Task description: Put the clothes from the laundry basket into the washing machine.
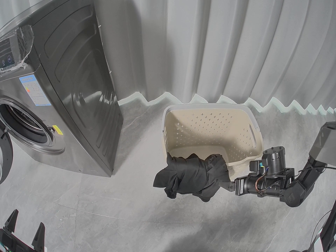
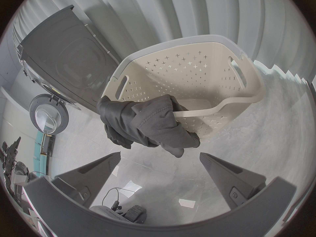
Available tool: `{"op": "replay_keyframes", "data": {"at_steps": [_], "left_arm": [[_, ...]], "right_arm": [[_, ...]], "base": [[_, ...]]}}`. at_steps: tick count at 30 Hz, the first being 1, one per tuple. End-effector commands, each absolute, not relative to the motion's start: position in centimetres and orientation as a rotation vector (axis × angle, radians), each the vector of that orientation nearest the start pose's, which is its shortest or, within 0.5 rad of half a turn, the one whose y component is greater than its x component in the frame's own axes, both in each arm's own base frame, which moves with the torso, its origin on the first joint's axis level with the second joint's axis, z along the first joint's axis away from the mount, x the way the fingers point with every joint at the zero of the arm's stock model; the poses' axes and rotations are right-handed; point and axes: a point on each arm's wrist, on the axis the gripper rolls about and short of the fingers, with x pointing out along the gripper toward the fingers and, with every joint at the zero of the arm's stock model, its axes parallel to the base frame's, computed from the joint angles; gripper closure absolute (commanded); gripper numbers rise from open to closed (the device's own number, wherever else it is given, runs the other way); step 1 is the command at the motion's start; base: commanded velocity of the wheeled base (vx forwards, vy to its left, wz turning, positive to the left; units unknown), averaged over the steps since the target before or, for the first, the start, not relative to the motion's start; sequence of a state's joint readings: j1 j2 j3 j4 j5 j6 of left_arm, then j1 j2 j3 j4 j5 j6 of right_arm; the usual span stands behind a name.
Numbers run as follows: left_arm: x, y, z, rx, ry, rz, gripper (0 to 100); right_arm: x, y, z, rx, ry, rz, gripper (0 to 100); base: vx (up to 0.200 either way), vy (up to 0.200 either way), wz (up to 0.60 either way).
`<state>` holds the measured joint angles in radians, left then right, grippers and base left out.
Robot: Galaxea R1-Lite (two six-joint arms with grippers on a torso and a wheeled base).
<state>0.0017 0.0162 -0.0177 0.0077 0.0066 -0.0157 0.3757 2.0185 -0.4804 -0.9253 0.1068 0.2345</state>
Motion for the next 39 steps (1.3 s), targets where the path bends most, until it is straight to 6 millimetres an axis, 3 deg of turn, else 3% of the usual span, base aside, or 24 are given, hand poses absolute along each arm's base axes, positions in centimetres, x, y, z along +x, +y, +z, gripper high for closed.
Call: {"op": "replay_keyframes", "data": {"at_steps": [1, 10, 20, 33, 34, 39], "left_arm": [[-2.3, 0.0, 7.6, -0.015, 0.005, 0.009, 0], [-2.3, 0.0, 7.6, -0.015, 0.005, 0.009, 0], [-2.3, 0.0, 7.5, -0.014, 0.006, 0.008, 0], [-2.3, 0.0, 7.5, -0.017, 0.006, 0.009, 0], [-2.3, 0.0, 7.6, -0.017, 0.005, 0.009, 0], [-2.3, 0.0, 7.6, -0.017, 0.005, 0.009, 0]], "right_arm": [[27.9, 11.7, 2.8, 0.134, 0.685, 0.403, 0], [29.4, 12.8, 0.5, 0.119, 0.655, 0.387, 0], [32.0, 13.6, -0.9, 0.128, 0.632, 0.367, 0], [33.9, 14.3, -1.7, 0.133, 0.61, 0.368, 0], [34.0, 14.4, -1.6, 0.135, 0.601, 0.37, 100], [34.1, 14.6, -1.3, 0.148, 0.588, 0.374, 100]], "base": [[0.0, 0.0, 0.0], [0.0, 0.0, 0.0], [0.0, 0.0, 0.0], [0.0, 0.0, 0.0], [0.0, 0.0, 0.0], [0.0, 0.0, 0.0]]}}
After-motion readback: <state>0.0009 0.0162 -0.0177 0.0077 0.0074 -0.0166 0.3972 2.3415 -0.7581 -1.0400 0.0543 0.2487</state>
